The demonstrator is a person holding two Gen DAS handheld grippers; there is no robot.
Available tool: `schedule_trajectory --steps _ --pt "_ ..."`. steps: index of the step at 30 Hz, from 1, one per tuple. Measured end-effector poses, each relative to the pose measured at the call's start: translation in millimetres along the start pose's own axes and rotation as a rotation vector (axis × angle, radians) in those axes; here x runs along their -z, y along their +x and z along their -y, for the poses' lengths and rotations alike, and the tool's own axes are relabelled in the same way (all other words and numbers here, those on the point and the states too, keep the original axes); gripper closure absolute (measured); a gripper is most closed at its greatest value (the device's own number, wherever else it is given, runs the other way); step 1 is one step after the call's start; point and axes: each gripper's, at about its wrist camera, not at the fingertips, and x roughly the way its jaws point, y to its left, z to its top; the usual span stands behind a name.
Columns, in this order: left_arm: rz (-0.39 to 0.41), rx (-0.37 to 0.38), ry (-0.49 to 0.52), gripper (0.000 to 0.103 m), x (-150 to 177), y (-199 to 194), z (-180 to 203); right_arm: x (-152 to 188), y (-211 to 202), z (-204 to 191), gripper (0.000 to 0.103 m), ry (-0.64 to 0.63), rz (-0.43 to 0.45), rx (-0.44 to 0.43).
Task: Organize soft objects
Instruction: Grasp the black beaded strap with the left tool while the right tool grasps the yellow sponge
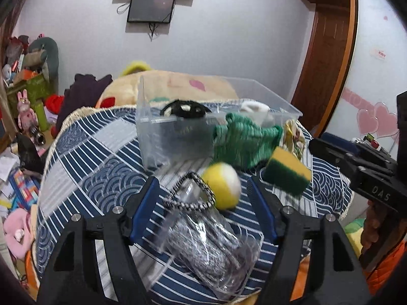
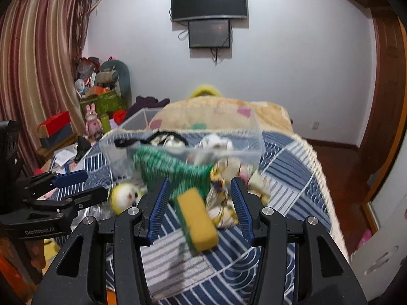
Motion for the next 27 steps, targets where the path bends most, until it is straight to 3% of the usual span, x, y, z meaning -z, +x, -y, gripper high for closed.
schedule_trajectory --steps 3,8,14,22,27 --pt "0.005 0.010 0.016 0.034 5.6 -1.0 5.5 7.6 4.0 1.5 0.057 0.013 -0.026 -0.005" --pt "-0.008 0.011 0.061 0.051 11.6 1.0 12.1 14.4 8.0 4.4 0.057 0.036 -0.053 -0.033" --pt "-0.023 0.009 0.024 0.056 15.5 3.7 -1.5 21.3 15.6 2.5 0.057 0.041 -0.086 -0.044" --pt "-0.026 0.029 -0.032 0.073 19.9 1.7 -17.2 22.1 19.6 -0.6 0.057 0.038 -0.104 -0.059" --pt "-0.025 0.035 -0.046 0.084 19.9 1.7 -20.3 22.5 21.0 -3.3 0.073 0.022 -0.109 -0.056"
